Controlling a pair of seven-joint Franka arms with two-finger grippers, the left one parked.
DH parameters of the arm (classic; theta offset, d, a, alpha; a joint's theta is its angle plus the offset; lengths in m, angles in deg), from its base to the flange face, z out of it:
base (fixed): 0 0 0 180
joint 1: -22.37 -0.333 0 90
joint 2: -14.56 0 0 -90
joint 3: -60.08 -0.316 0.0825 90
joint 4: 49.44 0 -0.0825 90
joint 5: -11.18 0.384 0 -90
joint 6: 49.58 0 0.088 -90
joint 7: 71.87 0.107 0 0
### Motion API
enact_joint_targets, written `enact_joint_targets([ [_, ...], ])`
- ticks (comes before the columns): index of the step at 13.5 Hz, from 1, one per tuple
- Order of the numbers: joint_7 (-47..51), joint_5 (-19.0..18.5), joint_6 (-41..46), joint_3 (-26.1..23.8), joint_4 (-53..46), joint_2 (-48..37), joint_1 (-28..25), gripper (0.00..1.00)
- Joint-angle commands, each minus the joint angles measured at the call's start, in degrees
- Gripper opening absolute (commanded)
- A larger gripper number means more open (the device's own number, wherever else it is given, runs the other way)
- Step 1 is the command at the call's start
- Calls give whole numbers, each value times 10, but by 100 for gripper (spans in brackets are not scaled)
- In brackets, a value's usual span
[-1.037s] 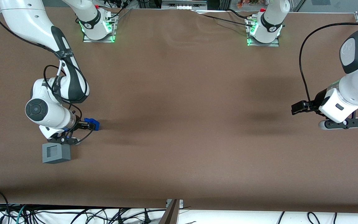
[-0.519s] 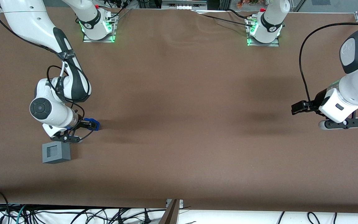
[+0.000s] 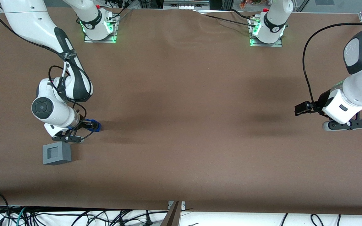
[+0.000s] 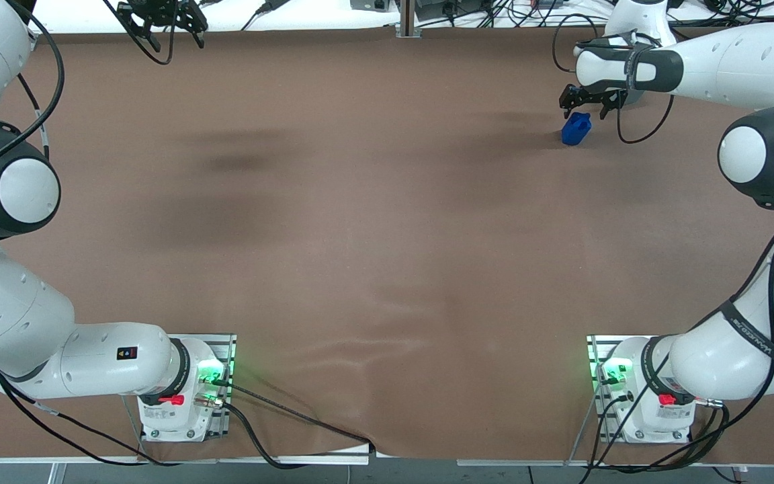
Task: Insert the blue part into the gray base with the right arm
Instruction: 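Close the right gripper on the blue block and lift it, then carry the blue block over the gray base's opening and lower it in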
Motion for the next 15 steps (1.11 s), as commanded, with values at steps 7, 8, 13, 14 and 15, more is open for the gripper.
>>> enact_joint_targets([
  [7, 6, 4, -10, -8, 37, -26, 2, 84],
  [8, 6, 4, -10, -8, 37, -26, 2, 67],
  [13, 1, 4, -10, -12, 31, -34, 2, 29],
  [14, -2, 3, -10, -11, 29, -36, 2, 29],
  [15, -6, 2, -9, -11, 21, -41, 2, 29],
])
